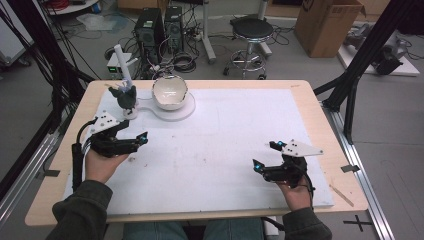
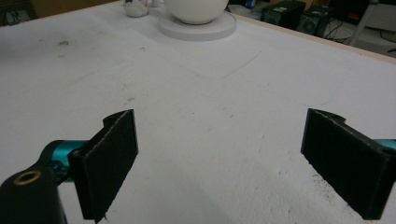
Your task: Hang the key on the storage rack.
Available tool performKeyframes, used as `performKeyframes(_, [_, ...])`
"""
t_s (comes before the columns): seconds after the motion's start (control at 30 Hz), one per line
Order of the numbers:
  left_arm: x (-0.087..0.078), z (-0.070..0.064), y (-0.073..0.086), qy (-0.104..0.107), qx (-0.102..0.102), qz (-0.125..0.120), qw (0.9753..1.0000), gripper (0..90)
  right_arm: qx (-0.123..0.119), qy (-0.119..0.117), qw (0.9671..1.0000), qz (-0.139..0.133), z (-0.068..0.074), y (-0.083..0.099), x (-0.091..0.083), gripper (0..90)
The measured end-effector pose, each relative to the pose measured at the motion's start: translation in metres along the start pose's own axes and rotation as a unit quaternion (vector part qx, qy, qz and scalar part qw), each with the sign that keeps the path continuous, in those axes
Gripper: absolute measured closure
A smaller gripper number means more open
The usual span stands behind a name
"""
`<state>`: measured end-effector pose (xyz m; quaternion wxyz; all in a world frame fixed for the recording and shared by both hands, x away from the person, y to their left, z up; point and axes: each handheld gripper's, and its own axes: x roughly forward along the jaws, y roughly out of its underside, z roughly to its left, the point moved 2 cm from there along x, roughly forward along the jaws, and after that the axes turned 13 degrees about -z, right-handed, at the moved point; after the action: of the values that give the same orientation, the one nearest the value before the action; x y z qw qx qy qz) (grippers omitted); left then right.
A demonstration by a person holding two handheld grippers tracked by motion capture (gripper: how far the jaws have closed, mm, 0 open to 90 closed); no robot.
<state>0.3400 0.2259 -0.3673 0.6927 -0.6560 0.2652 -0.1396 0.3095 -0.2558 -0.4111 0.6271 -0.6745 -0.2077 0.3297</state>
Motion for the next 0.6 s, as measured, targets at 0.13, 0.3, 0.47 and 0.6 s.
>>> performKeyframes(0.13, [-0.001,-0.002,0.003,0.006,-0.002,0.002,1.0,21.0,0.002,-0.004,1.0,-0.006,0.001,-0.002,-0.001,10.3])
performKeyframes(0.3, [-0.004,-0.006,0.004,0.011,0.006,0.008,0.9999,21.0,0.004,-0.005,1.0,-0.005,0.001,-0.001,0.0,10.3])
performKeyframes(0.47, [-0.008,-0.01,0.006,0.013,0.013,0.008,0.9998,21.0,0.006,-0.005,1.0,0.0,0.0,-0.001,0.0,10.2])
performKeyframes(0.6, [-0.011,-0.013,0.008,0.016,0.011,0.005,0.9998,21.0,0.004,-0.004,1.0,0.0,0.0,0.0,0.0,10.3])
